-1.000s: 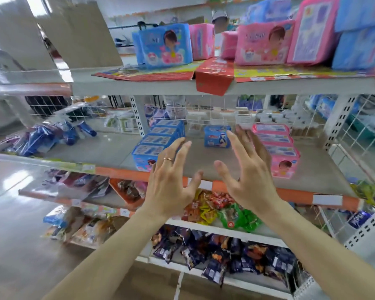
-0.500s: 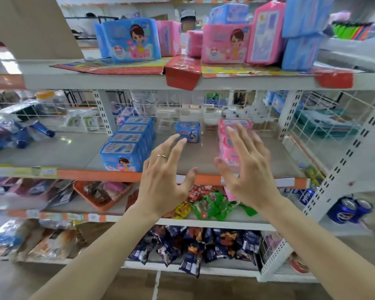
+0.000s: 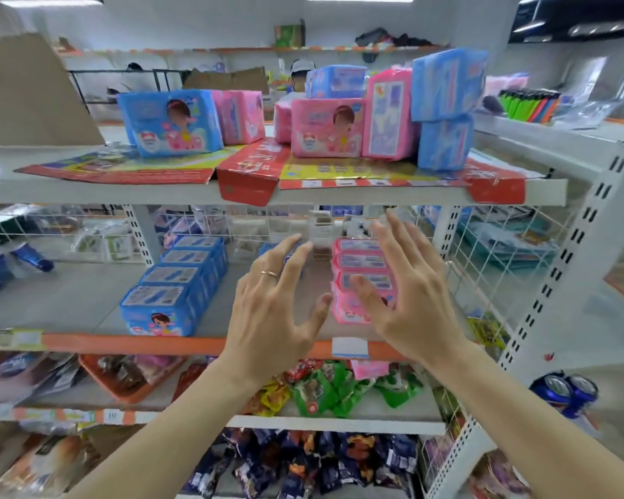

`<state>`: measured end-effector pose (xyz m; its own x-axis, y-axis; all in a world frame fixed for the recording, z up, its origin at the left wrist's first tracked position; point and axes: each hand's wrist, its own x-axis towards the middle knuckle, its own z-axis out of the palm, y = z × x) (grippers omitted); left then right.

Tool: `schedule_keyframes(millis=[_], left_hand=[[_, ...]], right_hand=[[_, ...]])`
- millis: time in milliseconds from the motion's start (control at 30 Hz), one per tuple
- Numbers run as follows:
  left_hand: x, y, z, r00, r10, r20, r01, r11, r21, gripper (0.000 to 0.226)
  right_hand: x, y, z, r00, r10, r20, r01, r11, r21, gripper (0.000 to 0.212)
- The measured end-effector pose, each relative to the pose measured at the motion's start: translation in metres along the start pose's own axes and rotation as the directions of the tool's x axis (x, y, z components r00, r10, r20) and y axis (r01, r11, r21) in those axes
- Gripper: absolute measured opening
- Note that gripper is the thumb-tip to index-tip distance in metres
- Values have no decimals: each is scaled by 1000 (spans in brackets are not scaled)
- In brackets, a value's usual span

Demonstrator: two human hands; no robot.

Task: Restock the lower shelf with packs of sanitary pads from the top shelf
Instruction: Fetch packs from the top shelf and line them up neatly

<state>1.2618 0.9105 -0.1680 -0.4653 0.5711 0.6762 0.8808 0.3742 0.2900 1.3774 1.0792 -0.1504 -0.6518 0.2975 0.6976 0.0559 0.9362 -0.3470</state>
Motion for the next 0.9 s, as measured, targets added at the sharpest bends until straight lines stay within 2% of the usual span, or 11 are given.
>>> schedule_keyframes(millis=[233,367,700,833,900], left_hand=[[25,14,9,999,-12,-33,12,1000,-3,68],[41,32,14,999,26,-46,-28,999,-24,68],[108,70,-14,952,167,-255,-167,986,22,60],[127,60,-32,945,73,-317,-76,997,2,62],[130,48,-43,941,70,-332,-66,998,23,62]], right_hand=[[20,23,-12,996,-45,-74,48,998,45,72],[23,33,-23,994,-71,-87,79,993,85,71],[86,43,-75,955,-170,-244,207,969,134,68],[117,31,-77,950,-214,-226,245,962,117,70],[128,24,-71,953,-232,-198,255,962,101,71]])
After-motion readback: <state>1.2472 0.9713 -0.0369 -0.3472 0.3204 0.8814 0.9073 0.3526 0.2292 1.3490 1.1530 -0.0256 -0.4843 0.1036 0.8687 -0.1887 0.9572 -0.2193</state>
